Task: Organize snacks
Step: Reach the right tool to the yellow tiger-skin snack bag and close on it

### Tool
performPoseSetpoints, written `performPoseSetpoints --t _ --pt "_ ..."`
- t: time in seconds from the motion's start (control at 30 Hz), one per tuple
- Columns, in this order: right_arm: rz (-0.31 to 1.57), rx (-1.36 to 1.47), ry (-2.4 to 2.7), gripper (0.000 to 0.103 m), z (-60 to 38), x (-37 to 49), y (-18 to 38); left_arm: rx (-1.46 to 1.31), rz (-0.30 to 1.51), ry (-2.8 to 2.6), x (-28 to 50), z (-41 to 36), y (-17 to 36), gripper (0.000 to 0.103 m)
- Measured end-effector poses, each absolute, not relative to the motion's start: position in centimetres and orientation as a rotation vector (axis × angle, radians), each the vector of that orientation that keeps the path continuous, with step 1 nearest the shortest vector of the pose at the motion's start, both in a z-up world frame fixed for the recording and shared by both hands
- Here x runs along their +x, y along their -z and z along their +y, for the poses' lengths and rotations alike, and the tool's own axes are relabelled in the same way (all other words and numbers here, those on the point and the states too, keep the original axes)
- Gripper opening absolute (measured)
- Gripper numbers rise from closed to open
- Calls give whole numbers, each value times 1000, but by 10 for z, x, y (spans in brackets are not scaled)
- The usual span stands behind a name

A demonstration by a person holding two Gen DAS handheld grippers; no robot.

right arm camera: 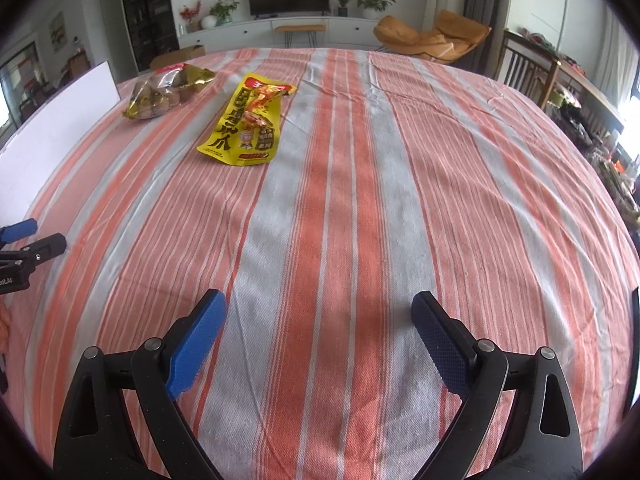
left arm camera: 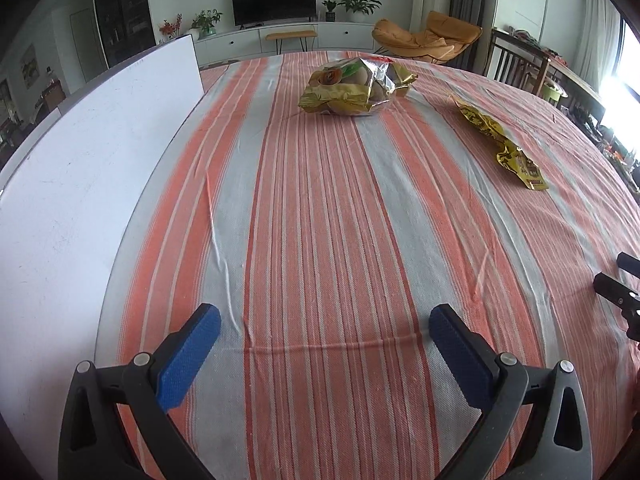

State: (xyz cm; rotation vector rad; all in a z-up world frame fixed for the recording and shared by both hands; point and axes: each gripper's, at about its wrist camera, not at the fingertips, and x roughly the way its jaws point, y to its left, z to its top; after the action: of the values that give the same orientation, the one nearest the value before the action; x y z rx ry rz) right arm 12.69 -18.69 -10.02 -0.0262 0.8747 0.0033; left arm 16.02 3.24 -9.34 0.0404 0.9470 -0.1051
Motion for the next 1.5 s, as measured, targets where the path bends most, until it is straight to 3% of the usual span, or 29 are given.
performPoseSetpoints --t 0.77,1.1,1.3,1.33,1.4,1.43,1.5 --pt "883 -31 -27 97 -185 133 101 36 947 105 162 31 93 103" --pt "859 27 -121 96 -153 234 60 35 946 104 161 30 92 103" --pt "956 52 -83 95 -134 290 85 35 946 104 162 30 92 103" --pt "954 37 -69 94 -132 291 90 35 946 104 162 30 92 103" --pt "910 -42 -26 80 -127 286 91 34 946 104 161 30 92 103" --pt "896 -33 -30 61 -127 282 90 34 946 104 161 30 92 103" --pt "899 -24 -22 59 -133 276 89 34 946 104 161 30 92 103"
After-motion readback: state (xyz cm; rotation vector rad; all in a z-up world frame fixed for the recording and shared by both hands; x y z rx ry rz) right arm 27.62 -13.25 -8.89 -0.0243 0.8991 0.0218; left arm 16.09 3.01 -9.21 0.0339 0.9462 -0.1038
